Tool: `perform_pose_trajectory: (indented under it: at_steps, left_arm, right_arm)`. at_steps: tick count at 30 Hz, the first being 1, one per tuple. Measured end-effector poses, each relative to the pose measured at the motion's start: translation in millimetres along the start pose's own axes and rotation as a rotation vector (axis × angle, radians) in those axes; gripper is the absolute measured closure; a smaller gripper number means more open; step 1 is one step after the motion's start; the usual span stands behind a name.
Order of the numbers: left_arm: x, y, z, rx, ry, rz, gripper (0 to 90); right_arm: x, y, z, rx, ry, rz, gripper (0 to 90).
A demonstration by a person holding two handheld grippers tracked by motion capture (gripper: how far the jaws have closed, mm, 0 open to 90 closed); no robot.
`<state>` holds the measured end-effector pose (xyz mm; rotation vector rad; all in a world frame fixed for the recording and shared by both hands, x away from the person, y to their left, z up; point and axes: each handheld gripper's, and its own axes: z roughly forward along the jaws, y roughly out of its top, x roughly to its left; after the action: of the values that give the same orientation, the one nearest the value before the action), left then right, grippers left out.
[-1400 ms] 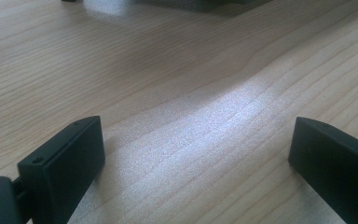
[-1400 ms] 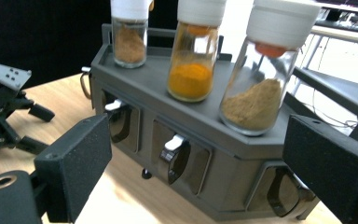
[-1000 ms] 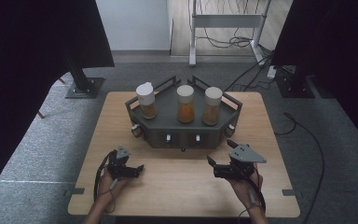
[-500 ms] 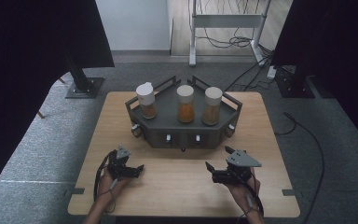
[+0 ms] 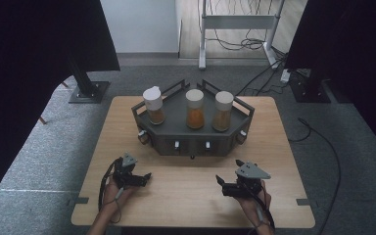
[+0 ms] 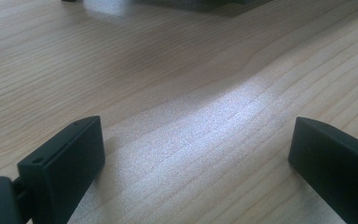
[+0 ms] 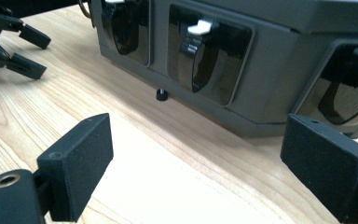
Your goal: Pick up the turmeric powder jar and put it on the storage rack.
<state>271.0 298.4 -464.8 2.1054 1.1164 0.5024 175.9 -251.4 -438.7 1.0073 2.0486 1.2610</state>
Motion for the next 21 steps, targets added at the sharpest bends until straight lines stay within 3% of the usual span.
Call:
perform_pose_trajectory:
  at_steps: [21]
  left_arm:
    - [-0.1,0.0,0.0,0.0,0.0,0.0,3.3]
  right_arm:
    - [0.4,-19.5,15.5,0.087,-0.038,0.012,8.5]
